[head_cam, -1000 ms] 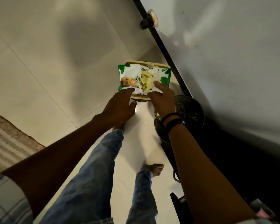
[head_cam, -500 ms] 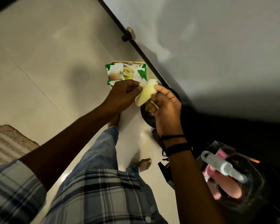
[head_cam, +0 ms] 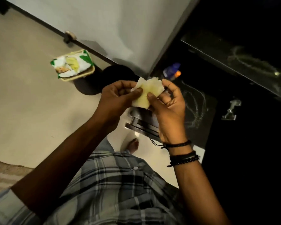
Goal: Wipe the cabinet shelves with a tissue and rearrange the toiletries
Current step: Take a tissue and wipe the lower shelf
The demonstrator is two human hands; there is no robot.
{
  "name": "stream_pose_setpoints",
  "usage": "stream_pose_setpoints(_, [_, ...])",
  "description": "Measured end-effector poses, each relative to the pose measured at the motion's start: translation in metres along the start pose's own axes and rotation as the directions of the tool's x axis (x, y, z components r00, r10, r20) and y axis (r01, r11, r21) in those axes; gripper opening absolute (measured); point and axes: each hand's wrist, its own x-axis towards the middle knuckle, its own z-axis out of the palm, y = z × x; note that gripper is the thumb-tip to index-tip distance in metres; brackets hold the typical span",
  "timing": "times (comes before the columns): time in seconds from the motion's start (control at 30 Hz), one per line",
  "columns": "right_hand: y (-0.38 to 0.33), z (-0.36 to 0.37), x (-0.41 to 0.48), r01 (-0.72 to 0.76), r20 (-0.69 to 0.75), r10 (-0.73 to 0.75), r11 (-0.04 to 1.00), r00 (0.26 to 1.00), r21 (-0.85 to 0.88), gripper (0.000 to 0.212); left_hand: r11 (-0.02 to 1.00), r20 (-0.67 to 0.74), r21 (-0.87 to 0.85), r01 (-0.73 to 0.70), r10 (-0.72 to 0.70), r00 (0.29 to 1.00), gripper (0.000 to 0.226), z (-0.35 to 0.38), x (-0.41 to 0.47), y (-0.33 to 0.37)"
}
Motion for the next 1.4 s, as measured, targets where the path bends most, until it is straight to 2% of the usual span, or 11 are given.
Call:
stream_pose_setpoints(0.17, [0.021,-0.065,0.000,0.007,-0.226,-0.008,1.000,0.974,-0.007,0.043,0.987,0.113,0.162,-0.022,0.004,0.994,0.016,0.046,-0.004,-0.025])
stream_pose_setpoints(0.33, [0.071,-0.123,0.027,-0.136,-0.520,0.007,0.968,0.854,-0.212,0.039,0.965,0.149,0.260,0.048,-0.089,0.985,0.013,0.074,0.009,-0.046])
stream_pose_setpoints(0.53, [0.117,-0.174,0.058,-0.183,-0.509,0.024,0.946,0.860,-0.266,0.037,0.921,0.210,0.389,0.012,-0.101,0.972,0.012,0.096,0.012,-0.061])
stream_pose_setpoints(0.6, [0.123,-0.183,0.062,-0.190,-0.545,-0.081,0.886,0.835,-0.423,0.036,0.902,0.221,0.426,-0.065,-0.034,0.975,0.014,0.100,0.013,-0.062])
stream_pose_setpoints(0.7, [0.126,-0.182,0.061,-0.139,-0.405,-0.260,0.669,0.877,-0.731,0.045,0.832,0.274,0.510,-0.218,0.083,0.958,0.018,0.102,0.018,-0.060])
stream_pose_setpoints(0.83, [0.145,-0.171,0.051,-0.017,-0.151,-0.206,0.538,0.967,-0.843,0.049,0.734,0.373,0.548,-0.402,0.216,0.903,0.026,0.109,0.023,-0.052])
stream_pose_setpoints(0.9, [0.156,-0.172,0.048,-0.017,-0.098,-0.153,0.462,0.983,-0.887,0.053,0.659,0.432,0.576,-0.484,0.256,0.864,0.034,0.112,0.027,-0.052])
stream_pose_setpoints(1.0, [0.163,-0.183,0.054,-0.020,-0.070,-0.112,0.400,0.991,-0.916,0.058,0.594,0.460,0.628,-0.503,0.238,0.855,0.041,0.115,0.034,-0.052])
stream_pose_setpoints(1.13, [0.148,-0.209,0.097,-0.103,-0.170,-0.156,0.365,0.973,-0.925,0.062,0.476,0.515,0.660,-0.581,0.278,0.811,0.032,0.117,0.042,-0.055])
stream_pose_setpoints(1.2, [0.138,-0.217,0.127,-0.122,-0.180,-0.151,0.332,0.972,-0.935,0.061,0.459,0.514,0.673,-0.580,0.274,0.813,0.030,0.116,0.044,-0.056])
stream_pose_setpoints(1.4, [0.125,-0.177,0.166,0.156,0.132,-0.131,0.195,0.982,-0.968,0.058,0.445,0.511,0.676,-0.588,0.292,0.808,0.024,0.112,0.042,-0.062])
